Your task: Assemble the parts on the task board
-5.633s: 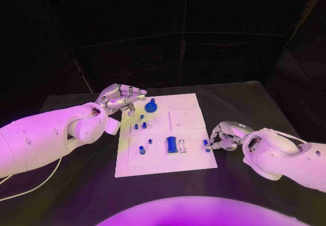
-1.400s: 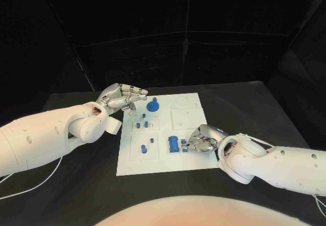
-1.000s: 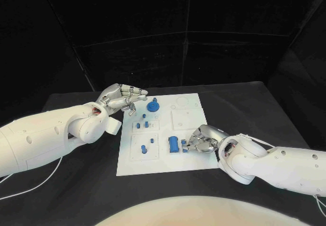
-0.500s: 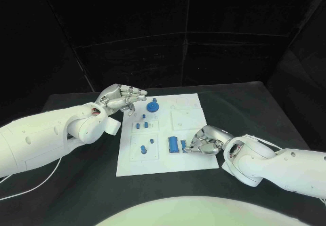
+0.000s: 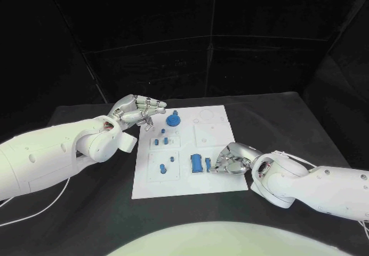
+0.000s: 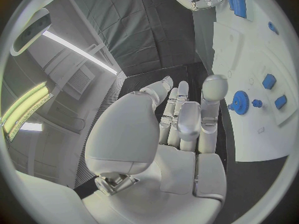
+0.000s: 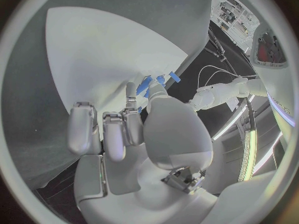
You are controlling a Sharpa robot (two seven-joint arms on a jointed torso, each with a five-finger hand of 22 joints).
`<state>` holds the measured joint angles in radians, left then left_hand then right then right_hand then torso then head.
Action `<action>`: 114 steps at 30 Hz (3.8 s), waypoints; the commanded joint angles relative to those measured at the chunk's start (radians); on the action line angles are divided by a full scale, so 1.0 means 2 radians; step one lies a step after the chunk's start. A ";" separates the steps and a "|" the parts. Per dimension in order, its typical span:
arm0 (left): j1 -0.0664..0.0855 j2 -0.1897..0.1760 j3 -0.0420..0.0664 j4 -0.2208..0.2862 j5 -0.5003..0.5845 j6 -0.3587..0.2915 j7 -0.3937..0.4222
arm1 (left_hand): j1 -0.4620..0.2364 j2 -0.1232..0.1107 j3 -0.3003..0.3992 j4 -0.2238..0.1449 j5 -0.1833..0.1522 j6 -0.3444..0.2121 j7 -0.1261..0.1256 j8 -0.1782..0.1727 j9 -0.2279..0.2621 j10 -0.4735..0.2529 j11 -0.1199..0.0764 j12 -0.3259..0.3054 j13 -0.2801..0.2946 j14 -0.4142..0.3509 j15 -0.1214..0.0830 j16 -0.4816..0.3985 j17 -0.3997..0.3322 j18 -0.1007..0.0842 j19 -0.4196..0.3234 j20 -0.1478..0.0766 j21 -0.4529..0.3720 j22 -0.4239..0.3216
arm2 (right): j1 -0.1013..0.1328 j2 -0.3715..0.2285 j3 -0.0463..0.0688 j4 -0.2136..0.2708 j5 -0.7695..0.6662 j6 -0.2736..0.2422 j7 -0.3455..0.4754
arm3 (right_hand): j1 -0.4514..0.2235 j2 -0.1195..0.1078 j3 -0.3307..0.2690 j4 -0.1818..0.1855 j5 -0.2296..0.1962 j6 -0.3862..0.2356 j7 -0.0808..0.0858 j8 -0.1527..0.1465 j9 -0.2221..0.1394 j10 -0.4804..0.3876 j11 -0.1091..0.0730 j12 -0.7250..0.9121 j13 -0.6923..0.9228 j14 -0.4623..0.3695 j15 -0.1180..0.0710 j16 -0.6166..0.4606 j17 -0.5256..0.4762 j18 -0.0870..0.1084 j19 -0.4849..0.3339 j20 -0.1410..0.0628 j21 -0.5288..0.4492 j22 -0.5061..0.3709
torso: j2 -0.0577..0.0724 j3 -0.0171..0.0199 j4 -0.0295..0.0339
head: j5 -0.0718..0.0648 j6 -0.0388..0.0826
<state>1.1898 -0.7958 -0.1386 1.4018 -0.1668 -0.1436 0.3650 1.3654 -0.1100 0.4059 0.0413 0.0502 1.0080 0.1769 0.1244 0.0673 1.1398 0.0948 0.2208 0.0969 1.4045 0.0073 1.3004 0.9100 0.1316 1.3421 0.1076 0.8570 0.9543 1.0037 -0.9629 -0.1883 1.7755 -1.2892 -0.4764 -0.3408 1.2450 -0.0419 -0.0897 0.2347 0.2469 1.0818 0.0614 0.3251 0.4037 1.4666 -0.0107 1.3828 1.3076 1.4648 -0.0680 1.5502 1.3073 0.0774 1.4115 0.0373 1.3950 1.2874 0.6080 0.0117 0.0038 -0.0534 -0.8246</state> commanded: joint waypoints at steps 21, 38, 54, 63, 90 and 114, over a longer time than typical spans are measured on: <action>0.001 0.000 0.000 0.000 0.002 0.005 0.001 | 0.001 0.002 -0.004 0.000 0.003 -0.005 0.001 0.000 0.000 -0.001 0.002 -0.003 0.001 -0.002 0.002 -0.001 0.000 0.007 -0.003 0.001 -0.002 -0.001 | 0.000 0.016 0.000 -0.012 0.006 -0.002 -0.005 | 0.048 0.010 0.003 -0.035 0.013 -0.001 -0.005 0.005 0.006 0.003 -0.005 0.003 0.061 0.049 -0.007 0.001 0.115 -0.006 0.001 -0.004 -0.001 0.000 | 0.000 0.0005 -0.0010 | 0.000 -0.001; 0.000 0.003 0.000 -0.004 0.002 0.004 0.002 | 0.001 0.002 -0.004 0.000 0.003 -0.005 0.001 0.000 0.000 -0.001 0.002 -0.003 0.001 -0.002 0.002 -0.001 0.000 0.007 -0.003 0.001 -0.002 -0.001 | 0.001 -0.008 0.000 0.003 0.119 -0.038 0.141 | 0.027 0.013 -0.008 -0.024 0.032 -0.029 0.008 -0.016 -0.001 -0.013 0.005 -0.021 0.043 0.043 0.000 -0.013 0.090 0.001 -0.019 0.001 -0.023 -0.031 | -0.003 -0.0004 -0.0001 | -0.003 0.008; -0.011 0.016 0.000 -0.034 0.055 -0.029 0.020 | 0.003 0.003 -0.026 0.008 0.001 -0.014 -0.004 0.000 -0.001 -0.011 0.008 -0.008 -0.002 -0.199 0.019 -0.255 -0.269 0.022 -0.175 0.019 -0.212 -0.141 | 0.061 0.037 0.001 -0.148 0.418 0.058 0.339 | 0.121 0.036 0.030 -0.077 -0.031 -0.092 0.043 -0.058 -0.028 -0.303 0.046 -0.374 -0.229 -0.181 0.045 -0.357 -0.290 0.049 -0.250 0.044 -0.321 -0.340 | -0.032 -0.0099 0.0042 | -0.014 0.053; -0.018 0.054 0.000 -0.097 0.090 -0.046 0.036 | 0.007 0.003 -0.027 0.021 0.002 -0.026 -0.004 -0.015 -0.001 -0.022 0.027 -0.057 -0.017 -0.218 0.056 -0.474 -0.365 0.026 -0.263 0.063 -0.334 -0.242 | 0.075 0.120 0.002 -0.286 0.506 0.100 0.378 | 0.132 0.028 0.099 -0.061 -0.037 -0.058 0.055 -0.100 -0.091 -0.211 0.070 -0.579 -0.520 -0.188 0.073 -0.624 -0.469 0.052 -0.262 0.073 -0.463 -0.438 | -0.050 -0.0149 0.0075 | -0.014 0.084; -0.043 0.063 0.032 -0.064 0.091 -0.167 0.055 | -0.403 0.055 -0.151 -0.021 -0.025 -0.315 -0.088 -0.062 -0.034 -0.372 -0.012 -0.110 -0.048 -0.515 -0.004 -0.650 -0.455 -0.023 -0.541 0.006 -0.428 -0.420 | 0.051 0.164 0.058 -0.273 0.567 0.004 0.403 | -0.328 0.021 0.089 -0.117 -0.123 -0.342 0.009 -0.163 -0.202 -0.513 0.005 -0.691 -0.654 -0.509 0.034 -0.775 -0.654 0.007 -0.518 0.028 -0.643 -0.592 | -0.033 -0.0061 -0.0014 | 0.025 0.112; -0.070 0.008 0.069 0.084 0.083 -0.313 0.078 | -0.579 0.055 -0.203 -0.021 -0.025 -0.434 -0.088 -0.062 -0.034 -0.497 -0.047 -0.110 -0.048 -0.633 -0.004 -0.650 -0.455 -0.066 -0.624 -0.054 -0.428 -0.477 | 0.023 0.091 0.094 -0.103 0.645 -0.147 0.430 | -0.513 0.021 0.045 -0.117 -0.123 -0.467 -0.031 -0.163 -0.202 -0.651 0.005 -0.691 -0.654 -0.649 0.034 -0.775 -0.654 -0.039 -0.635 -0.019 -0.697 -0.644 | -0.032 -0.0058 -0.0019 | 0.027 0.112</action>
<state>1.0485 -0.7798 -0.0016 1.5677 0.0144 -0.7406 0.4954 0.2807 0.0000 0.0167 0.0000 0.0038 0.1895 0.0014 0.0041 0.0013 0.1988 0.0018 0.0036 0.0012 0.1871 0.0015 0.0030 0.0016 0.0214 0.1298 0.0124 0.0049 0.0128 1.0483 -0.7797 -0.0012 1.5671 -0.0176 -0.7363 0.4985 0.2970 0.0002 0.0113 0.0013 0.0064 0.2002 0.0028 0.0039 0.0014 0.2218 0.0010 0.0036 0.0012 0.2257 0.0010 0.0047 0.0023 0.0220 0.1901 0.0054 0.0131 0.0088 0.5441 0.0000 0.0000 0.0000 -0.5998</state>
